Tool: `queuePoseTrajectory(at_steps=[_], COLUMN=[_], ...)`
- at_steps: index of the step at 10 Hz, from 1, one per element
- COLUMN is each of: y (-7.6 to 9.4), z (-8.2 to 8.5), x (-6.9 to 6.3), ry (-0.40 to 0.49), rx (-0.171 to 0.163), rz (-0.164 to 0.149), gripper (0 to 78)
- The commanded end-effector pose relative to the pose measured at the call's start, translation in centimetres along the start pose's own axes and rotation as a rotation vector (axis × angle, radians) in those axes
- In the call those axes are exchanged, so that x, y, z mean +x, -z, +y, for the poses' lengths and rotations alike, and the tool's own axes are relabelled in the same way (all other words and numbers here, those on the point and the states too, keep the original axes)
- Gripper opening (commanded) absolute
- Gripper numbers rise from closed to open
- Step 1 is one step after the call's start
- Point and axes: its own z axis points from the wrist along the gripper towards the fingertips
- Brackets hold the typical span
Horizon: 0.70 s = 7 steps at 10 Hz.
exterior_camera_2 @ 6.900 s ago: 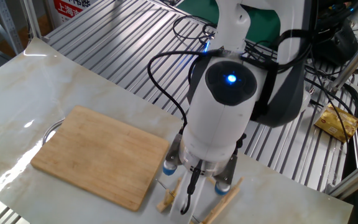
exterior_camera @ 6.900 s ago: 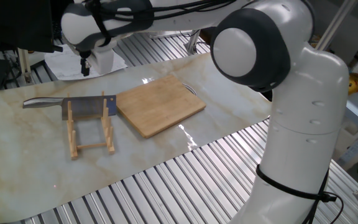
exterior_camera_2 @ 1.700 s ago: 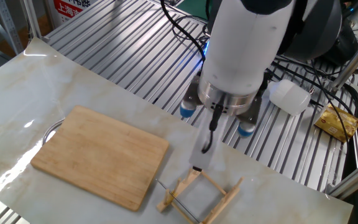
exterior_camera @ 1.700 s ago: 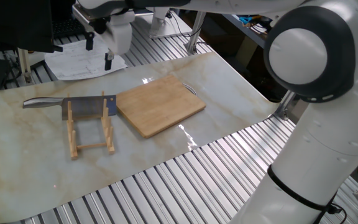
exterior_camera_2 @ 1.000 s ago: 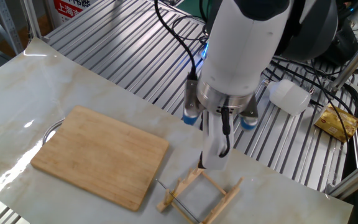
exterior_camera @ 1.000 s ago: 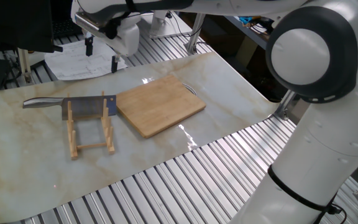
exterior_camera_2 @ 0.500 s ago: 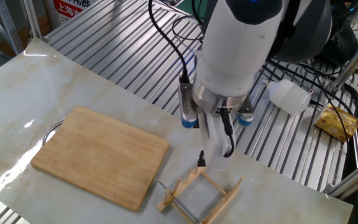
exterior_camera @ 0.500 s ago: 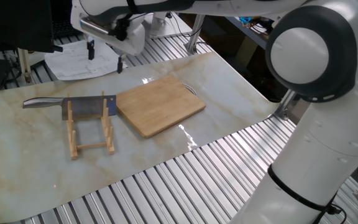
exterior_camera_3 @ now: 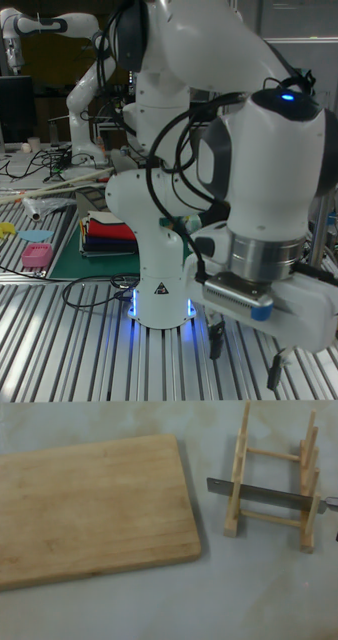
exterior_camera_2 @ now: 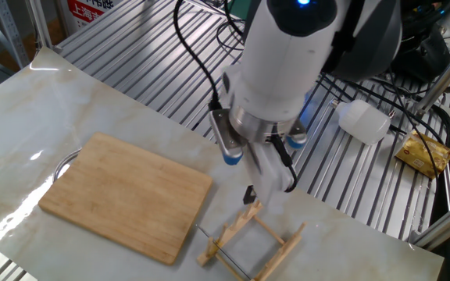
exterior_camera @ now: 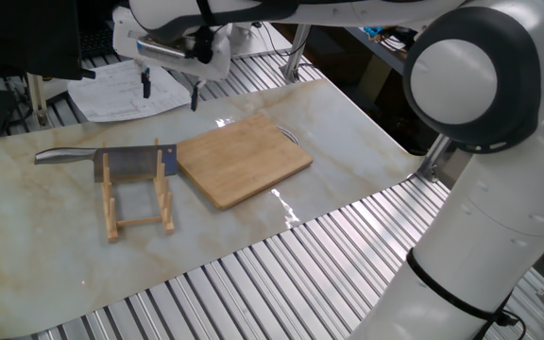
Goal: Put the knife on the cutting board
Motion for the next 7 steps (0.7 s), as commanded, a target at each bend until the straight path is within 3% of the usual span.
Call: queuePoseTrajectory(at_steps=[1, 7], y=[-3.4, -3.1], z=[-5.5, -5.2], x=[-5.2, -7.0], ry=[0.729, 0.762], rx=[0.072, 0.077], rz=[-0.074, -0.07], gripper=[77.5, 77.5])
